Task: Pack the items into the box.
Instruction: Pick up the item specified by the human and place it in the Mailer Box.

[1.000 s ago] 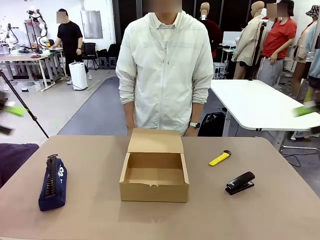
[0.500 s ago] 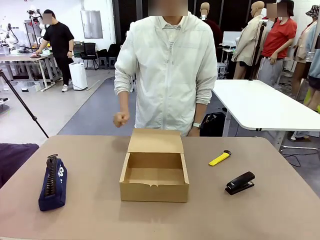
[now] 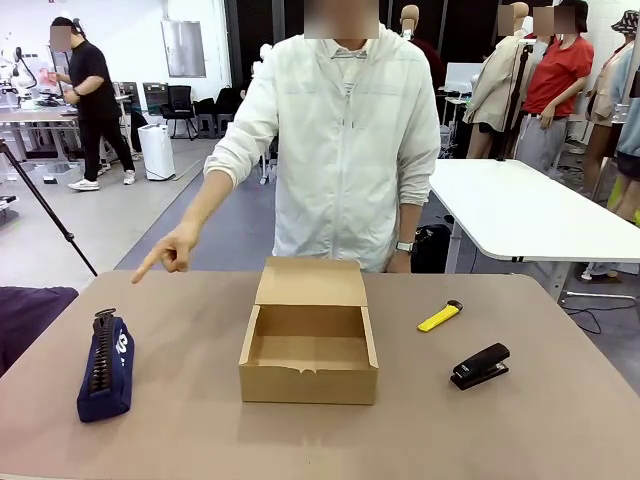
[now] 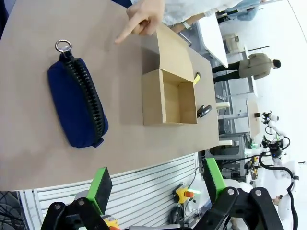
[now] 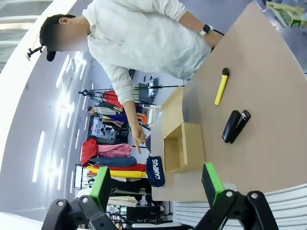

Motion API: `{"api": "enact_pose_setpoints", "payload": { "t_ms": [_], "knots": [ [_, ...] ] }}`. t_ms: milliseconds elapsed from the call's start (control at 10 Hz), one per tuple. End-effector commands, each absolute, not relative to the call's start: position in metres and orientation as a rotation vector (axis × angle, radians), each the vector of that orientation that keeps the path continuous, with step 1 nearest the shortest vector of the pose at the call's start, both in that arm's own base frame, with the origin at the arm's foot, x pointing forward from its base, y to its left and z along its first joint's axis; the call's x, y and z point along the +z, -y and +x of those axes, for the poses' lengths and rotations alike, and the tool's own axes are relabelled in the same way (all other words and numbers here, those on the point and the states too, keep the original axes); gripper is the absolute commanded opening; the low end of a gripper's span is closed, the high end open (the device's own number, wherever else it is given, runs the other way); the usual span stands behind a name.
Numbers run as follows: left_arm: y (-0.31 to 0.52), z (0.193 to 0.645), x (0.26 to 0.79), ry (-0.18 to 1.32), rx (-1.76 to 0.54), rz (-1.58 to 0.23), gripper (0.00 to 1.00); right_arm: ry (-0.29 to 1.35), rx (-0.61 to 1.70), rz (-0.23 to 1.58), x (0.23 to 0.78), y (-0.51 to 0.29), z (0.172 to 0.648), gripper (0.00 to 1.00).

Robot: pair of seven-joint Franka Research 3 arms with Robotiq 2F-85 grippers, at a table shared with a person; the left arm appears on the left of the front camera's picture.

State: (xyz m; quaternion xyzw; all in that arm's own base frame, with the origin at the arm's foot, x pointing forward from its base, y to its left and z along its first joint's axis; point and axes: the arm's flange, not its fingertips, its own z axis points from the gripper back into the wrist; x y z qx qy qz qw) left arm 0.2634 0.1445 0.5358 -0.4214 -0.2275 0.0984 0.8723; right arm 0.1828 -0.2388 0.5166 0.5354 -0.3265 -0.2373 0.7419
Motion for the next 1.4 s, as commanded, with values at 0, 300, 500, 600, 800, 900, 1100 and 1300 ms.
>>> {"api": "enact_pose_setpoints", "payload": {
  "t_ms": [0,300,500,600,800,900,1100,1300],
  "knots": [
    [-0.149,0.263,0.534,0.486,0.191,-0.9,1.0,0.748,-0.499,1.181,0.517,0.243,0.185,1.0],
    [-0.149,0.263,0.534,0.486,0.191,-0.9,1.0,0.748,-0.499,1.181,0.517,0.243,0.185,1.0],
    [-0.146,0.263,0.534,0.473,0.208,-0.88,1.0,0.748,-0.499,1.181,0.517,0.243,0.185,1.0],
    [-0.126,0.294,0.546,0.337,0.205,-0.739,1.0,0.748,-0.499,1.181,0.517,0.243,0.185,1.0],
    [-0.07,0.372,0.557,0.14,0.238,-0.341,1.0,0.748,-0.499,1.181,0.517,0.243,0.185,1.0],
    [-0.046,0.4,0.551,0.045,0.219,-0.125,1.0,0.748,-0.499,1.181,0.517,0.243,0.185,1.0],
    [-0.014,0.427,0.541,-0.006,0.174,0.153,1.0,0.748,-0.499,1.181,0.517,0.243,0.185,1.0],
    [-0.003,0.422,0.531,0.163,0.232,-0.113,1.0,0.748,-0.499,1.181,0.517,0.243,0.185,1.0]
  ]
}}
